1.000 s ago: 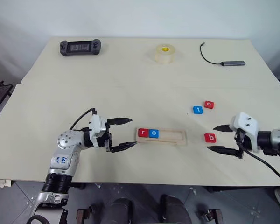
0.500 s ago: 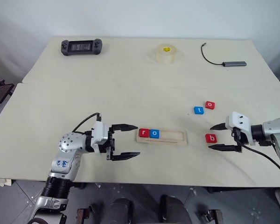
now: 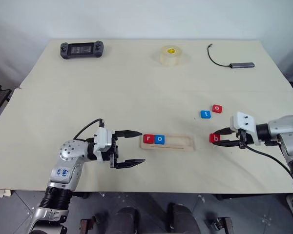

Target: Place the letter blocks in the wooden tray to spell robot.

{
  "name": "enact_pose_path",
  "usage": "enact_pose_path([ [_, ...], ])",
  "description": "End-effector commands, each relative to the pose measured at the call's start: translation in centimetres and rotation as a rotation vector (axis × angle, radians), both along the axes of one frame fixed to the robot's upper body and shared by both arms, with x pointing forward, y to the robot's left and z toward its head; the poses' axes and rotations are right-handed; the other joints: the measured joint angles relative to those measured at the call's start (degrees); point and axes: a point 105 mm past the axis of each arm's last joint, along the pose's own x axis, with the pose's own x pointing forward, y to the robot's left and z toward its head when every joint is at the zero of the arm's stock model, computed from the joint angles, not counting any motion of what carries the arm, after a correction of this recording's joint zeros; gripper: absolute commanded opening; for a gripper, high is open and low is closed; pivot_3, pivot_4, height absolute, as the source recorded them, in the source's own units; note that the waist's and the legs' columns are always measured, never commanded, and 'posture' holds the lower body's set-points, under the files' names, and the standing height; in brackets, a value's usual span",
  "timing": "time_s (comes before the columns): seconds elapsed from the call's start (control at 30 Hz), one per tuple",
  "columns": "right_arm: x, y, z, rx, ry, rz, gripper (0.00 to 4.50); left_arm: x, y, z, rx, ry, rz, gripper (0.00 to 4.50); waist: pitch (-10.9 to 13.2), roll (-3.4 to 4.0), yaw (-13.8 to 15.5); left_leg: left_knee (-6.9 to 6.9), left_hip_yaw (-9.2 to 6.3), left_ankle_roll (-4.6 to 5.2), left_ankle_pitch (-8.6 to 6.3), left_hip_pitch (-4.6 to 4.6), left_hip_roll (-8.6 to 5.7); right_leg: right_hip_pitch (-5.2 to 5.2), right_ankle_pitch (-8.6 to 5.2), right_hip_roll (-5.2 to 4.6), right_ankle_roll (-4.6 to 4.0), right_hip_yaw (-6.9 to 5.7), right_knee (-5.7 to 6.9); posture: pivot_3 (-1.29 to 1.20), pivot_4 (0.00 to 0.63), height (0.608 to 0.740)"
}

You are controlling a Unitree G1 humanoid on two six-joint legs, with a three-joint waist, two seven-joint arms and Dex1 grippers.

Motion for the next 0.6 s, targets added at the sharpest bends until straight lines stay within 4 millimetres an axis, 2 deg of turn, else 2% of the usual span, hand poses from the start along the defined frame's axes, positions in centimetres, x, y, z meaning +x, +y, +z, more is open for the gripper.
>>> enact_pose_path([
  [0.03, -0.9, 4.6, 2.7, 0.061, 0.009, 0.153, 1.47, 0.2, 0.7, 0.6, -0.015, -0.030, 0.034, 4.50, 0.00, 0.00, -0.20, 0.00, -0.02, -0.01, 0.00, 0.00, 0.02, 0.00, 0.00, 0.01, 0.00, -0.01, 0.00, 0.00, 0.150, 0.740],
  [0.13, -1.0, 8.2, 3.2, 0.094, 0.026, 0.200, 1.47, 0.3, 0.8, 0.4, -0.021, -0.023, 0.049, 4.50, 0.00, 0.00, -0.42, 0.00, -0.04, -0.03, -0.01, 0.00, 0.04, 0.00, 0.00, 0.01, -0.01, -0.02, 0.01, 0.00, 0.150, 0.740],
  [0.23, -0.4, 9.7, 2.0, 0.061, 0.043, 0.180, 1.47, 0.3, 0.7, 0.3, -0.025, -0.018, 0.049, 4.50, 0.00, 0.00, -0.17, 0.00, -0.06, -0.03, -0.01, -0.01, 0.02, -0.01, -0.01, 0.00, -0.01, -0.03, 0.01, 0.00, 0.150, 0.740],
  [0.43, 0.8, 10.6, 0.4, 0.026, 0.039, 0.121, 1.47, 0.2, 0.5, 0.3, -0.029, -0.020, 0.061, 4.50, 0.00, 0.00, 0.63, 0.00, -0.11, -0.01, -0.01, -0.06, -0.12, -0.05, -0.01, -0.07, -0.01, -0.03, 0.00, 0.00, 0.150, 0.740],
  [0.6, 0.9, 11.2, 0.3, 0.042, 0.025, 0.132, 1.47, 0.0, 0.6, 0.2, -0.032, -0.017, 0.074, 4.50, 0.00, 0.00, 0.37, -0.02, -0.09, -0.01, -0.01, -0.06, -0.10, -0.06, -0.01, -0.04, -0.02, -0.04, 0.00, 0.00, 0.150, 0.740],
])
